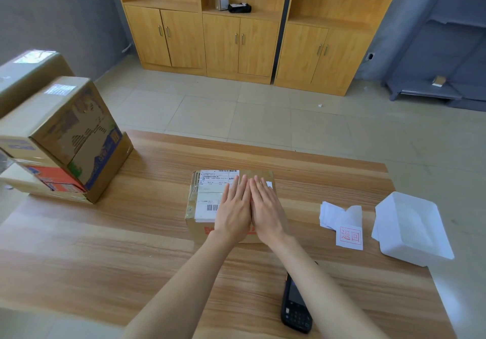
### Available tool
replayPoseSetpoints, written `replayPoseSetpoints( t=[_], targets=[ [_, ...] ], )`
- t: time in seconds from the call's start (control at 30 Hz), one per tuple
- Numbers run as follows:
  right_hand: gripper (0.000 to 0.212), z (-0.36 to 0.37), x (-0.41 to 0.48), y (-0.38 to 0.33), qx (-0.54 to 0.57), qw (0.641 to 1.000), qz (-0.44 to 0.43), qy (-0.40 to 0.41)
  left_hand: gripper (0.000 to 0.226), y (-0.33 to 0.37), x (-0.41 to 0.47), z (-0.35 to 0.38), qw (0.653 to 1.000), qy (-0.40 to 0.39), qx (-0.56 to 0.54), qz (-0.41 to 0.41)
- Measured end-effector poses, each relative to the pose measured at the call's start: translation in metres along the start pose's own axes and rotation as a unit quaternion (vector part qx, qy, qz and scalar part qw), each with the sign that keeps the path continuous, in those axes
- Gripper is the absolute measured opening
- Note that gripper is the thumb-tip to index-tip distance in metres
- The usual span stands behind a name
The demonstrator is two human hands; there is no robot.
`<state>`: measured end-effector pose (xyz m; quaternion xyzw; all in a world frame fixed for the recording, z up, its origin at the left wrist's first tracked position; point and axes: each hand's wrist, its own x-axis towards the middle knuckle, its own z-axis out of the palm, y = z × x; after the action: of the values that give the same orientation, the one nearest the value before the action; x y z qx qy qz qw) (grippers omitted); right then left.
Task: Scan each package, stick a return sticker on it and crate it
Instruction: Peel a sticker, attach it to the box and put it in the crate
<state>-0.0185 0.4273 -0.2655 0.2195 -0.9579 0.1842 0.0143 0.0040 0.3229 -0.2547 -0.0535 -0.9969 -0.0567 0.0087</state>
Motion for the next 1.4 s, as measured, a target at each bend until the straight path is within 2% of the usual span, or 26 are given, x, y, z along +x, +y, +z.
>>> replayPoseSetpoints(
  t=[0.17, 0.3, 0.4, 0.77, 0.87, 0.97, 1.1, 1.23, 1.3, 1.4],
  targets=[
    [0.048, 0.001, 0.003, 0.005, -0.012, 1.000, 0.010, -0.017, 0.062, 0.000, 0.002, -0.001, 0.999, -0.030, -0.011, -0.015],
    [0.067, 0.004, 0.000, 0.008, -0.025, 1.000, 0.013, 0.001, 0.055, -0.002, 0.001, -0.003, 0.999, -0.031, -0.011, -0.027],
    [0.048, 0.001, -0.002, 0.015, -0.033, 0.998, 0.047, -0.011, 0.057, -0.010, -0.001, -0.001, 0.999, -0.027, -0.011, -0.042],
    [0.048, -0.008, -0.008, 0.025, -0.023, 0.995, 0.092, -0.016, 0.052, -0.023, 0.000, 0.008, 0.998, -0.015, -0.014, -0.058],
    [0.049, -0.010, -0.006, 0.022, 0.036, 0.994, 0.107, 0.002, 0.051, -0.025, 0.001, 0.004, 0.997, -0.006, -0.038, -0.066],
    [0.052, -0.015, 0.000, 0.019, 0.170, 0.970, 0.175, 0.010, 0.053, -0.034, 0.004, -0.003, 0.989, 0.011, -0.063, -0.131],
    [0.059, -0.015, 0.014, 0.020, 0.308, 0.907, 0.289, -0.006, 0.059, -0.062, 0.003, -0.007, 0.955, 0.039, -0.154, -0.250],
    [0.054, -0.009, 0.017, 0.020, 0.335, 0.886, 0.320, -0.026, 0.061, -0.089, 0.000, -0.009, 0.852, 0.044, -0.371, -0.367],
    [0.052, -0.010, 0.017, 0.017, 0.345, 0.878, 0.330, -0.028, 0.059, -0.097, -0.001, -0.006, 0.817, 0.019, -0.429, -0.385],
    [0.053, -0.010, 0.016, 0.013, 0.352, 0.871, 0.341, -0.034, 0.046, -0.099, -0.004, 0.001, 0.783, 0.010, -0.499, -0.370]
  ],
)
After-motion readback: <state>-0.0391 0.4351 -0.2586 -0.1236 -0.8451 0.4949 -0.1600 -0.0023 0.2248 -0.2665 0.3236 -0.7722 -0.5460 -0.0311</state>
